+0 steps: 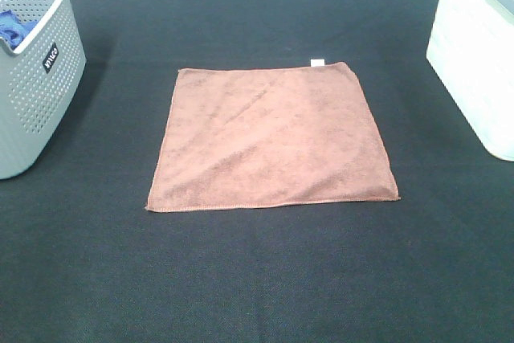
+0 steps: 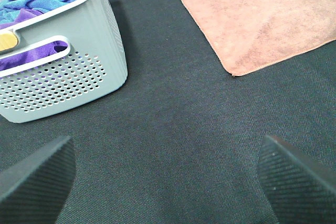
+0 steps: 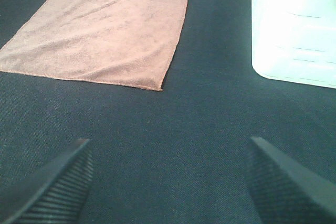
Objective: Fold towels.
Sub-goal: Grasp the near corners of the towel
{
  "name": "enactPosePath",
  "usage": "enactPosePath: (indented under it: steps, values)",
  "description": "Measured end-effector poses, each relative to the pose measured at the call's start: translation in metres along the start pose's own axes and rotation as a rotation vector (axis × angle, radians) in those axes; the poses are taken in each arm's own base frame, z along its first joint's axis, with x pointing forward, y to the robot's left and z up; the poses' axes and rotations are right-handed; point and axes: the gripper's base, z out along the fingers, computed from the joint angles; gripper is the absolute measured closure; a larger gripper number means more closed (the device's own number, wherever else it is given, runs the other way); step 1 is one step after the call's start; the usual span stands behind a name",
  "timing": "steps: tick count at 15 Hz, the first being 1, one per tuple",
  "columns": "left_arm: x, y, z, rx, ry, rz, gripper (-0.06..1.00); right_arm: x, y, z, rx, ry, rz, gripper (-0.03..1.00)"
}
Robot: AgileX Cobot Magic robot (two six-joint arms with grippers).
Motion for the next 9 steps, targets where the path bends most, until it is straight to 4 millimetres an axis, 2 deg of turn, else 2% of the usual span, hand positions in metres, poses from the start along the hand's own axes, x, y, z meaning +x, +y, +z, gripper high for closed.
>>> enactPosePath:
  steps: [9]
  values:
    - [-0.0005,-0.0014,0.0,0.015,-0.005,-0.009,0.05,0.0,0.0,0.0,0.0,0.0,0.002,0.21]
